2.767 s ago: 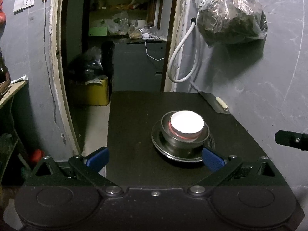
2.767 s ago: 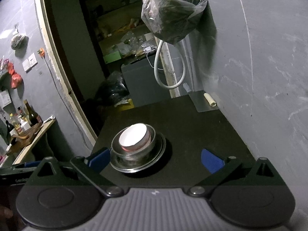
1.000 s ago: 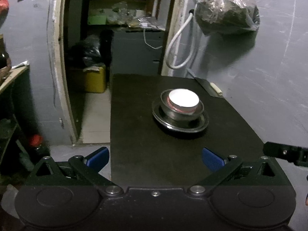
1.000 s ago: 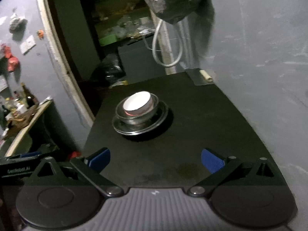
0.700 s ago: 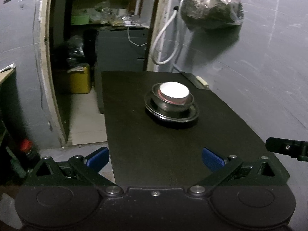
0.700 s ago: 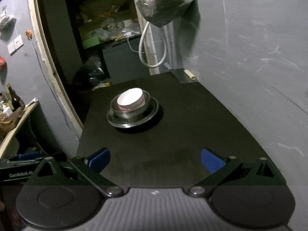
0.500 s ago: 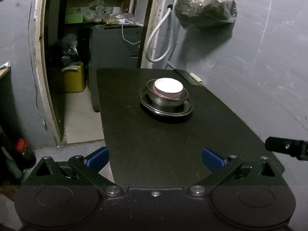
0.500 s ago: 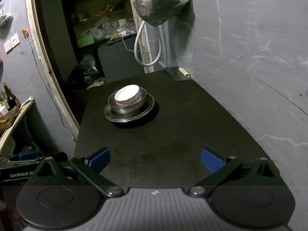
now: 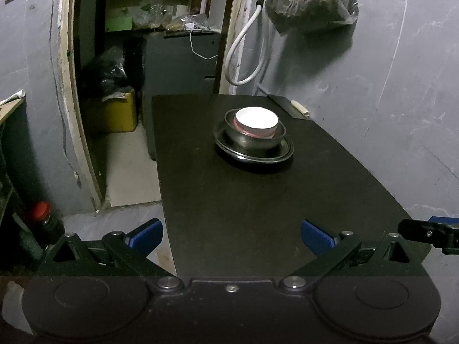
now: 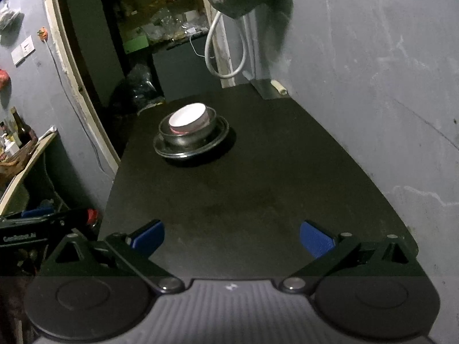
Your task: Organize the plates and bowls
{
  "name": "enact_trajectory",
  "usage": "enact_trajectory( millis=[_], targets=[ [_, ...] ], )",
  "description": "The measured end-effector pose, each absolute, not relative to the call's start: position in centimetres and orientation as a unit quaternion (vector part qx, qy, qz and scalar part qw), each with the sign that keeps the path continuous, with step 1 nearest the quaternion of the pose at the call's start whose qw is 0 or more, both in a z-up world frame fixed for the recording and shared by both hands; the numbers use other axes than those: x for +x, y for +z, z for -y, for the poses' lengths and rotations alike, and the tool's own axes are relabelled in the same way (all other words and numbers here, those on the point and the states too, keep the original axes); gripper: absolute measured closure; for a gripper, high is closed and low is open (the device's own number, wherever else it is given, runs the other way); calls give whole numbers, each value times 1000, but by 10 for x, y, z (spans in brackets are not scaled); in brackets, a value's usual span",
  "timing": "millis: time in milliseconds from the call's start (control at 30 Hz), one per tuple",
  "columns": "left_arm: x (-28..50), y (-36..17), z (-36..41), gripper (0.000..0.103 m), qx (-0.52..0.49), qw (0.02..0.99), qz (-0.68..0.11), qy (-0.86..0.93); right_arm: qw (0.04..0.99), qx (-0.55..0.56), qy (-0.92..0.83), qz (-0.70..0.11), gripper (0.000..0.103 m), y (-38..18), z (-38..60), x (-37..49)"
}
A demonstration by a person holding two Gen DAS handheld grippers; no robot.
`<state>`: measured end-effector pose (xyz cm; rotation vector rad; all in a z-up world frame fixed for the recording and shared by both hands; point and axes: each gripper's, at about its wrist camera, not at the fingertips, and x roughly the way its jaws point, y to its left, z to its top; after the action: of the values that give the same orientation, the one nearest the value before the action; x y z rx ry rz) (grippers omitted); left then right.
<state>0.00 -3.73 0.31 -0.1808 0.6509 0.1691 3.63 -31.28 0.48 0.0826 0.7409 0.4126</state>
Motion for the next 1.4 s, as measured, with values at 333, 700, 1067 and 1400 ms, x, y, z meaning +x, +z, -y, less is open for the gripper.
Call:
enact_trajectory(
  millis=[333,700,1067,1400],
  targets=[
    [-6,-4,49,1,-104,935,-322,102,907,22,217,-360,0,3,323,36],
    [-15,-3,55,1,-102,936,-320,108,903,18,233,-361,0,2,326,35],
    [-24,-2,56,1,-105,934,-321,113,901,8,241,-360,0,4,321,33],
    [-28,-3,57,1,-101,935,-321,112,900,4,243,-361,0,4,318,31]
  ],
)
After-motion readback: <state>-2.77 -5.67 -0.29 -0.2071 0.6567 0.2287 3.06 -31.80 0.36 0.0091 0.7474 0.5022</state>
